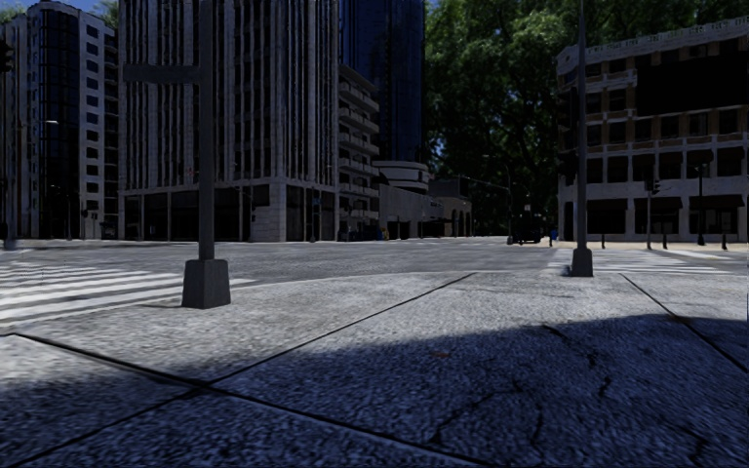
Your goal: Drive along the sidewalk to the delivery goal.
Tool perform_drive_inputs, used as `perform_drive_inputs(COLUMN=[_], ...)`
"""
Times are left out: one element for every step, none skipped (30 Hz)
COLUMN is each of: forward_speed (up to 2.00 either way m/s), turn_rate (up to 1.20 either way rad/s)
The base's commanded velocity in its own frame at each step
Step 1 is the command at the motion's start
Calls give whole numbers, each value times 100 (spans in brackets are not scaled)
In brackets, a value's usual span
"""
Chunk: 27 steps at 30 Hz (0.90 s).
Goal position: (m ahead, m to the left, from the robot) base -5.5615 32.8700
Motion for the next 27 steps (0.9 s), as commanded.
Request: perform_drive_inputs(forward_speed=[157, 157, 157, 157, 157, 157, 157, 157, 157, 157, 157, 157, 157, 157, 157, 157, 157, 157, 157, 157, 157, 157, 157, 157, 157, 157, 157], turn_rate=[106, 106, 101, 83, 53, 24, 13, 13, 6, 3, 2, 2, 2, 1, 1, 1, 1, 1, 1, 1, 1, 1, 1, 8, 35, 77, 100])
